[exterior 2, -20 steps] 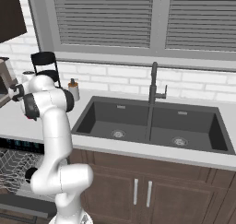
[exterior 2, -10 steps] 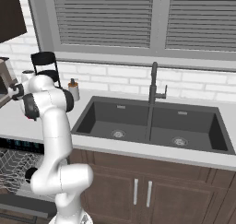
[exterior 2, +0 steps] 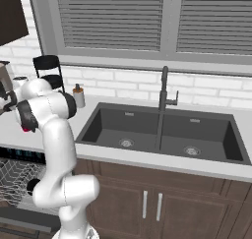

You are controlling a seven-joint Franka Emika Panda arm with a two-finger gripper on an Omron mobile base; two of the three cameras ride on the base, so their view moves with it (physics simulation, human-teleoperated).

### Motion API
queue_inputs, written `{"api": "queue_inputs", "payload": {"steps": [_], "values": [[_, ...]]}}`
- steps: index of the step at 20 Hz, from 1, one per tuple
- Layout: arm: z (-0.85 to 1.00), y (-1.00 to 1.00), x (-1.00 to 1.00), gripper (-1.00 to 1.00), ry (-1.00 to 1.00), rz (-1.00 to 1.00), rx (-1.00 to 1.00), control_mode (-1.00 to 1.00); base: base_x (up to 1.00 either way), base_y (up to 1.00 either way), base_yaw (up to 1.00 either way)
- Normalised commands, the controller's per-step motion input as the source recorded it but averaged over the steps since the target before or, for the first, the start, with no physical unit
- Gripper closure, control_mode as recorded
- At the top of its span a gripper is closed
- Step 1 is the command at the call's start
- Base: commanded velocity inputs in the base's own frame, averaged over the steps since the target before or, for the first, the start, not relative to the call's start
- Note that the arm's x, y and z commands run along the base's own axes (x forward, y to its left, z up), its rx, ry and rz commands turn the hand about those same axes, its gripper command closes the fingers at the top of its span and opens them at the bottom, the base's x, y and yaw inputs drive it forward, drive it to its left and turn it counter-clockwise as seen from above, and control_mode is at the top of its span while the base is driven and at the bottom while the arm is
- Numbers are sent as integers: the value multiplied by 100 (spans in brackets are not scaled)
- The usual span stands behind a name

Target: Pick up the cup and bowl from the counter, place them in the dishwasher, and close the dishwasher door.

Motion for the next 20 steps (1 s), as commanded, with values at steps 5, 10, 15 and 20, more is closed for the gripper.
{"api": "queue_inputs", "payload": {"steps": [5,10,15,20], "values": [[0,-21,-100,100,-12,0,5,-100,0,0,0],[0,-15,-100,100,-16,0,7,-100,0,0,0],[0,-6,-100,100,-15,0,6,-100,0,0,0],[0,12,-69,100,-23,0,1,-100,0,0,0]]}}
